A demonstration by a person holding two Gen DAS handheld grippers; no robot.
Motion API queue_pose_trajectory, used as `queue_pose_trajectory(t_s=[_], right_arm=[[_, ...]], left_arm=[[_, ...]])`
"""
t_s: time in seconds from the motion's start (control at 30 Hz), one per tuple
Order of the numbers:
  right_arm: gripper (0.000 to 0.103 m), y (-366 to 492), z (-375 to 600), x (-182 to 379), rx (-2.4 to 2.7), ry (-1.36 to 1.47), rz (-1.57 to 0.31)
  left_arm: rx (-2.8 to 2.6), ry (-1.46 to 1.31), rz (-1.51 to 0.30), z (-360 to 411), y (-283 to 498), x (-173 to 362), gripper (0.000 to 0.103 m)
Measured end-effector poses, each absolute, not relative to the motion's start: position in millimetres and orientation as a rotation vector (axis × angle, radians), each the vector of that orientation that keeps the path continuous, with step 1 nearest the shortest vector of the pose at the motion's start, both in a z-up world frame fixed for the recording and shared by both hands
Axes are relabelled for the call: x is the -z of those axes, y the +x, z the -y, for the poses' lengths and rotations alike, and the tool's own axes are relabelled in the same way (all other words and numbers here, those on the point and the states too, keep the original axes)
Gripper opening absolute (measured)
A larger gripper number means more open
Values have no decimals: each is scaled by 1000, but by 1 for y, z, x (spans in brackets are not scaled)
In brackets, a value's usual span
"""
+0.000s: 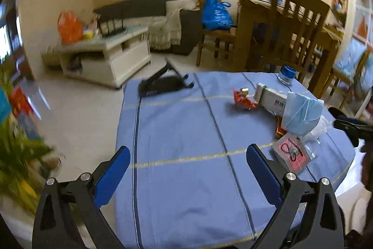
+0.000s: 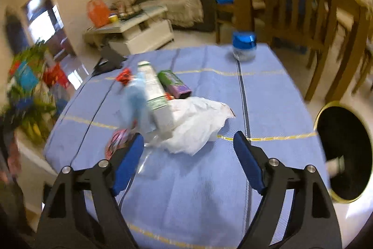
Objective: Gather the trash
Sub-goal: 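Grasp the white tissue with the right gripper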
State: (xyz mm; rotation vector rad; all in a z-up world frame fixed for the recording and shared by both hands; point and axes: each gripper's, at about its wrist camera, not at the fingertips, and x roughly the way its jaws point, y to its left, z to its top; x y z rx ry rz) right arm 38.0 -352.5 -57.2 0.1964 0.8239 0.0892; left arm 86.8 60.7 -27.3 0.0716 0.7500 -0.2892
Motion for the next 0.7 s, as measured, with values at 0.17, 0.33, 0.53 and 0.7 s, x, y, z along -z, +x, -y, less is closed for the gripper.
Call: queue_pose_trajectory(t_s=[0.17, 0.33, 0.53, 0.7], right_arm=[[31, 70, 383, 89, -46, 374, -921], [1, 81, 387, 118, -112, 480, -980], [1, 39, 405, 110, -187, 555, -873], [1, -13, 437, 104, -126, 570, -804]], left_arm=[[291, 50, -762, -74, 83, 37, 96], [347, 63, -745, -55, 81, 32, 96], [474, 131, -731, 1, 82, 19, 96], [614, 177, -782, 75, 92, 14, 96]])
